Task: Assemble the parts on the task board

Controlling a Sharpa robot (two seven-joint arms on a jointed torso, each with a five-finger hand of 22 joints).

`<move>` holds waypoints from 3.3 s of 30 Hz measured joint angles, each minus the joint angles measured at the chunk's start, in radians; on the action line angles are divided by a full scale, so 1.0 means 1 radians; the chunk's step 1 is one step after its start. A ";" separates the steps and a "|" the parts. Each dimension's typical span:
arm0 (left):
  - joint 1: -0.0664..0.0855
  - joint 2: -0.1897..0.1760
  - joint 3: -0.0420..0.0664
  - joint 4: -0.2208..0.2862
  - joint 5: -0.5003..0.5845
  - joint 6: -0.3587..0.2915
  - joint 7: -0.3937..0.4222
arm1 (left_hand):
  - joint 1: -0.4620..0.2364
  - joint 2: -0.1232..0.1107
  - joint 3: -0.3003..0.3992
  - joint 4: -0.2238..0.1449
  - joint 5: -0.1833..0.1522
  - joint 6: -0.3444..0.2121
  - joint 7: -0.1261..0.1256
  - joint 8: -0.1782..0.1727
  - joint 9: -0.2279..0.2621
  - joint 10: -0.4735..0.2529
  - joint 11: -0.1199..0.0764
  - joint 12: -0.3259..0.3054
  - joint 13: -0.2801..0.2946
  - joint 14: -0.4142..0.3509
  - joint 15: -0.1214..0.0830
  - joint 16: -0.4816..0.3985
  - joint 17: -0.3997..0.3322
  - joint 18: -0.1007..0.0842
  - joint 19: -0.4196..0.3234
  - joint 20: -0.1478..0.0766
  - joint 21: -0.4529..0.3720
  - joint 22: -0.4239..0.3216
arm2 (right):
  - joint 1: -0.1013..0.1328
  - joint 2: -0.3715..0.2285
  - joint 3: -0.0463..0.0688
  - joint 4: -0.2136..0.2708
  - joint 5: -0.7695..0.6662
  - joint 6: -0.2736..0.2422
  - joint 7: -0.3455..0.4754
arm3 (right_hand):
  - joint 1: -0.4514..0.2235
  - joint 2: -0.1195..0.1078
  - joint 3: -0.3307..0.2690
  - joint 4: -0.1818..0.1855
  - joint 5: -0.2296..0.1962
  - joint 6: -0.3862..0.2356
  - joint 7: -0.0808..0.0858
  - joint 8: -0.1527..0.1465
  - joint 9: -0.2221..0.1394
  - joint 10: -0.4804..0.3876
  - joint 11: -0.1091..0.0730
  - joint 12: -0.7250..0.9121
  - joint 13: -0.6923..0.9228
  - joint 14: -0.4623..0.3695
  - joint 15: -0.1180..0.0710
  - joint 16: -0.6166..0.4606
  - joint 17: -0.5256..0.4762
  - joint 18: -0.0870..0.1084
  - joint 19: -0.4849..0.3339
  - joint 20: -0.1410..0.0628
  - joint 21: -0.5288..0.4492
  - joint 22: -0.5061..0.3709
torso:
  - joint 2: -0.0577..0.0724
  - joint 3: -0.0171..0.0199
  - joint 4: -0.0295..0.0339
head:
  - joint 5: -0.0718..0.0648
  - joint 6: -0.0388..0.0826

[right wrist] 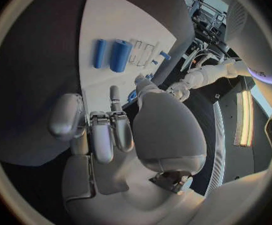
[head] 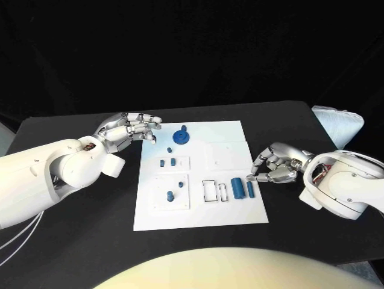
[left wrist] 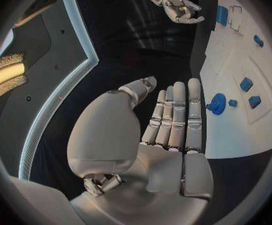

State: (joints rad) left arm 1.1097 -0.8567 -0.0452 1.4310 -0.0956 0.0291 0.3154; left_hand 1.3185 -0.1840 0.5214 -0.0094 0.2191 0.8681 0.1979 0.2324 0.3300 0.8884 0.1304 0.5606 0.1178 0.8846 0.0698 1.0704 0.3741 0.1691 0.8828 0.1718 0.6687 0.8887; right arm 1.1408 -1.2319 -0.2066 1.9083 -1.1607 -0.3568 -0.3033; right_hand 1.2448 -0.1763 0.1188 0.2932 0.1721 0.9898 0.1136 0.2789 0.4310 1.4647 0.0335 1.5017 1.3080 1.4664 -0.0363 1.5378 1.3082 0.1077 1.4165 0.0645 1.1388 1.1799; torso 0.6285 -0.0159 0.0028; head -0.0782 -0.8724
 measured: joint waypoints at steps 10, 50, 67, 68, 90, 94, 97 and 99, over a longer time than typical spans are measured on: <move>-0.003 -0.001 0.000 0.000 0.002 0.000 0.000 | 0.000 0.000 0.000 0.000 0.000 0.000 0.000 0.000 0.000 0.000 0.000 0.000 0.000 0.000 0.000 0.000 0.000 0.000 0.000 0.000 0.000 0.000 | -0.054 0.060 -0.006 -0.013 -0.066 -0.007 -0.057 | -0.021 0.013 -0.054 0.002 0.006 0.003 -0.003 0.007 -0.001 0.000 0.000 0.000 0.000 0.000 0.000 0.000 0.000 0.000 0.004 -0.004 0.010 0.010 | 0.000 -0.0015 0.0000 | -0.002 0.000; -0.004 -0.008 0.000 0.003 0.006 0.003 -0.002 | -0.004 0.004 -0.003 0.003 0.000 0.000 0.000 0.000 -0.001 0.000 0.000 0.000 0.000 0.004 0.004 0.000 0.000 0.000 0.000 0.000 -0.004 -0.002 | -0.101 0.203 0.002 -0.098 -0.121 -0.071 -0.131 | 0.042 0.043 -0.020 -0.004 0.179 0.010 -0.016 0.025 -0.024 0.000 -0.007 0.004 -0.001 0.000 -0.007 0.004 -0.001 -0.009 0.011 -0.004 0.023 0.041 | 0.004 -0.0038 0.0042 | -0.001 0.000; -0.004 -0.007 0.000 0.003 0.007 0.005 -0.005 | -0.004 0.004 -0.003 0.003 0.000 0.000 0.000 0.000 0.000 0.000 0.000 0.000 0.000 0.003 0.003 0.000 0.000 0.000 0.000 0.000 -0.004 -0.002 | -0.067 0.158 -0.001 -0.022 0.069 -0.139 -0.089 | 0.083 0.003 0.108 -0.011 0.255 0.016 -0.012 0.026 -0.034 0.002 -0.016 0.008 -0.001 0.000 -0.014 0.007 -0.001 -0.009 0.018 -0.011 0.031 0.057 | 0.005 -0.0038 0.0035 | -0.002 0.000; -0.004 -0.007 0.000 0.003 0.007 0.006 -0.005 | -0.004 0.004 -0.003 0.003 0.000 0.000 0.000 0.000 0.000 0.000 0.000 0.000 0.000 0.003 0.003 0.000 0.000 0.000 0.000 0.000 -0.004 -0.002 | -0.063 0.157 -0.001 -0.017 0.077 -0.141 -0.086 | 0.083 0.003 0.112 -0.011 0.258 0.017 -0.012 0.026 -0.034 0.002 -0.016 0.008 -0.001 0.000 -0.014 0.007 -0.001 -0.009 0.018 -0.011 0.032 0.058 | 0.005 -0.0038 0.0035 | -0.002 0.000; -0.004 -0.008 0.000 0.005 0.007 0.007 -0.007 | -0.004 0.004 -0.003 0.003 0.000 0.000 0.000 0.000 0.000 0.000 0.000 0.000 -0.001 0.003 0.003 0.000 0.000 0.000 0.000 0.000 -0.004 -0.003 | -0.066 0.246 -0.002 -0.040 0.155 -0.079 -0.100 | -0.010 -0.004 0.154 -0.003 0.212 0.027 -0.001 0.027 -0.048 0.002 -0.016 0.022 0.000 0.000 -0.014 0.007 -0.001 -0.009 0.018 -0.011 0.037 0.071 | 0.008 -0.0048 0.0064 | -0.001 0.000; -0.004 -0.008 0.000 0.006 0.008 0.007 -0.008 | -0.004 0.004 -0.003 0.003 0.000 0.000 0.000 0.000 0.000 0.000 0.000 0.000 -0.001 0.003 0.003 0.000 0.000 0.000 0.000 0.000 -0.004 -0.003 | -0.068 0.259 -0.002 -0.043 0.155 -0.068 -0.113 | -0.033 -0.007 0.155 -0.002 0.194 0.029 0.000 0.050 -0.046 0.001 -0.016 0.023 0.000 0.000 -0.014 0.007 -0.001 -0.009 0.021 -0.014 0.040 0.076 | 0.008 -0.0045 0.0064 | 0.001 0.000; -0.004 -0.009 0.000 0.006 0.008 0.008 -0.008 | -0.004 0.004 -0.003 0.003 0.000 0.000 0.000 0.000 -0.001 -0.004 0.004 0.000 -0.001 0.003 0.003 0.000 0.000 0.000 0.000 0.000 -0.004 -0.005 | -0.068 0.265 -0.001 -0.044 0.153 -0.065 -0.121 | -0.036 -0.004 0.155 -0.002 0.189 0.029 0.000 0.050 -0.038 -0.001 -0.019 0.027 0.000 0.000 -0.014 0.007 -0.001 -0.009 0.021 -0.014 0.043 0.079 | 0.008 -0.0041 0.0064 | 0.001 0.000; -0.004 -0.009 0.000 0.006 0.008 0.008 -0.009 | -0.004 0.004 -0.003 0.003 0.000 0.000 0.000 0.000 -0.001 -0.004 0.004 0.000 -0.001 0.003 0.003 0.000 0.000 0.000 0.000 0.000 -0.004 -0.005 | -0.068 0.267 -0.001 -0.046 0.152 -0.064 -0.124 | -0.040 -0.002 0.155 -0.002 0.186 0.032 -0.002 0.051 -0.037 0.001 -0.021 0.027 0.000 0.000 -0.014 0.007 -0.001 -0.009 0.021 -0.014 0.045 0.081 | 0.008 -0.0039 0.0064 | 0.001 0.000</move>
State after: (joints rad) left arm 1.1060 -0.8658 -0.0452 1.4370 -0.0879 0.0368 0.3068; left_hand 1.3145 -0.1801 0.5188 -0.0067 0.2189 0.8682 0.1978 0.2324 0.3286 0.8846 0.1342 0.5606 0.1172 0.8881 0.0733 1.0705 0.3743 0.1690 0.8827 0.1718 0.6643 0.8834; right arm 1.0726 -0.9654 -0.2073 1.8625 -1.0089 -0.4212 -0.4272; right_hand 1.2043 -0.1783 0.2739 0.2910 0.3578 1.0220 0.1111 0.3295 0.3943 1.4656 0.0123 1.5287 1.3078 1.4665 -0.0503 1.5452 1.3074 0.0991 1.4378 0.0502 1.1838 1.2612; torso 0.6363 -0.0198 0.0092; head -0.0770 -0.8728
